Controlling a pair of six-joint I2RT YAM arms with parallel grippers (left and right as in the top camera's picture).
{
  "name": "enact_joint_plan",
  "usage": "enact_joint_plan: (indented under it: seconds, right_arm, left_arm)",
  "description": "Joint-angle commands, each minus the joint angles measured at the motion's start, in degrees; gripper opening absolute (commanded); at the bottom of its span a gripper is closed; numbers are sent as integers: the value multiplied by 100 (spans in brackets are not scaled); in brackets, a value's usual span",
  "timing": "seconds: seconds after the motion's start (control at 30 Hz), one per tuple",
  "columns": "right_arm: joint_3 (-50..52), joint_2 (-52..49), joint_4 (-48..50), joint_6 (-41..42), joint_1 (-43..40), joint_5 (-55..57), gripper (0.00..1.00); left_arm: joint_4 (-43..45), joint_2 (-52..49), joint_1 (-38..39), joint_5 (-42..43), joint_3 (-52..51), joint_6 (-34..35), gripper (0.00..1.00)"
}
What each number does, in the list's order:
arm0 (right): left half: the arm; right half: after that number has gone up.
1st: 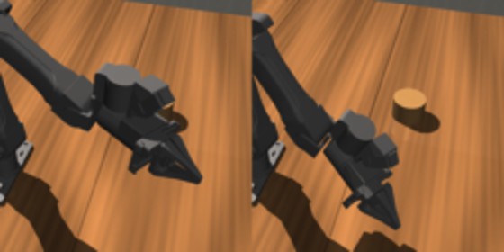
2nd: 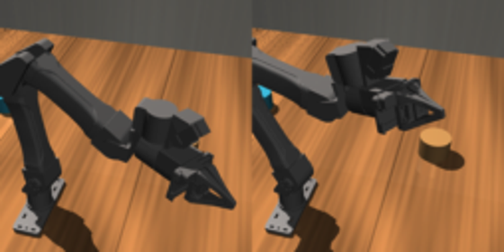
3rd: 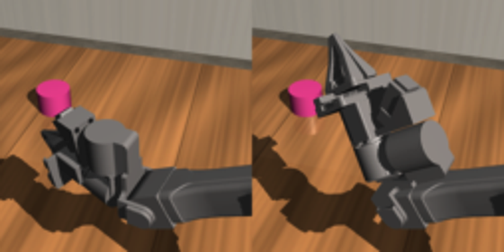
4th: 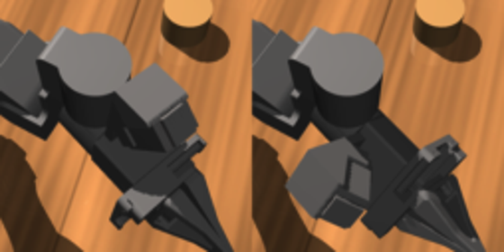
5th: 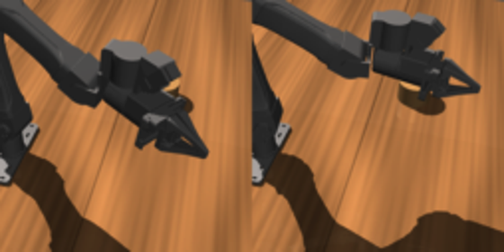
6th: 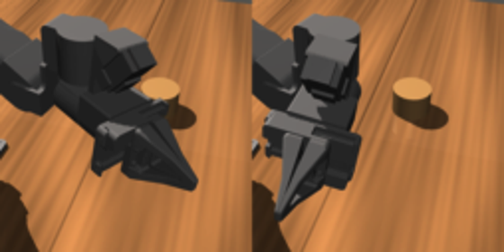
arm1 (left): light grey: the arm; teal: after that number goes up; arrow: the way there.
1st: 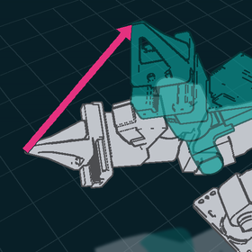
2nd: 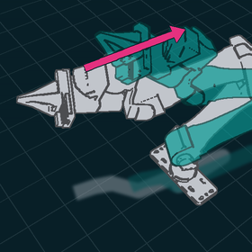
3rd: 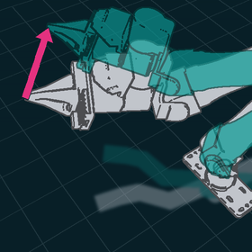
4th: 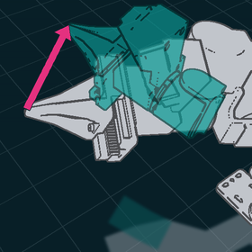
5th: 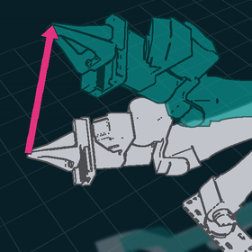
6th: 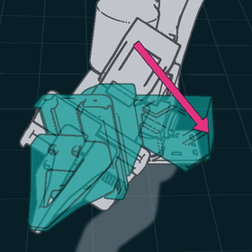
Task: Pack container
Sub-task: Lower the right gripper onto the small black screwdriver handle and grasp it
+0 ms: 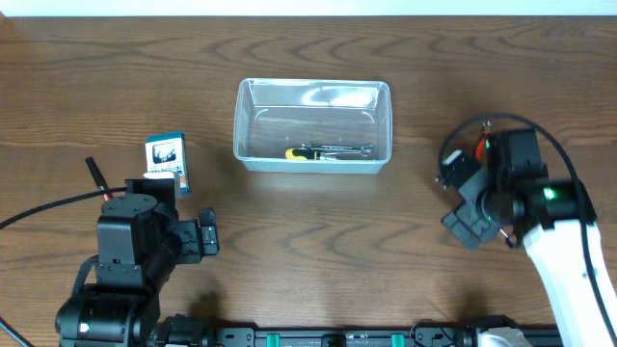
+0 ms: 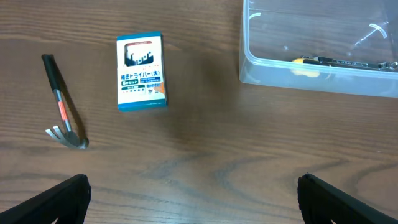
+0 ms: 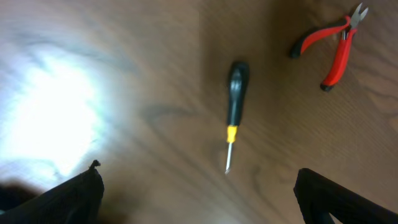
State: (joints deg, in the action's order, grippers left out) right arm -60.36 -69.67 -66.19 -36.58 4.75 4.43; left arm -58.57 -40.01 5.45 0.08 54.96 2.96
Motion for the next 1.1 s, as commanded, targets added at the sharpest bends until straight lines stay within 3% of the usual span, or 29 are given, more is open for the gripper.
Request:
enact_joint_plan:
  seconds: [0.0,0.33,1.07]
  right_arm:
    - [20,-568,317,-330,-409,-48,99]
    - [20,-1797,1154,-984,-1019,-337,96]
    - [66,-2907,1401,-977,-1469,-879,92]
  left_arm:
    - [-33,-2,-24,59,2,24,98]
    - [-50,-2,-24,57,2,4,99]
    - [-9,-2,-26,-103,2,2,98]
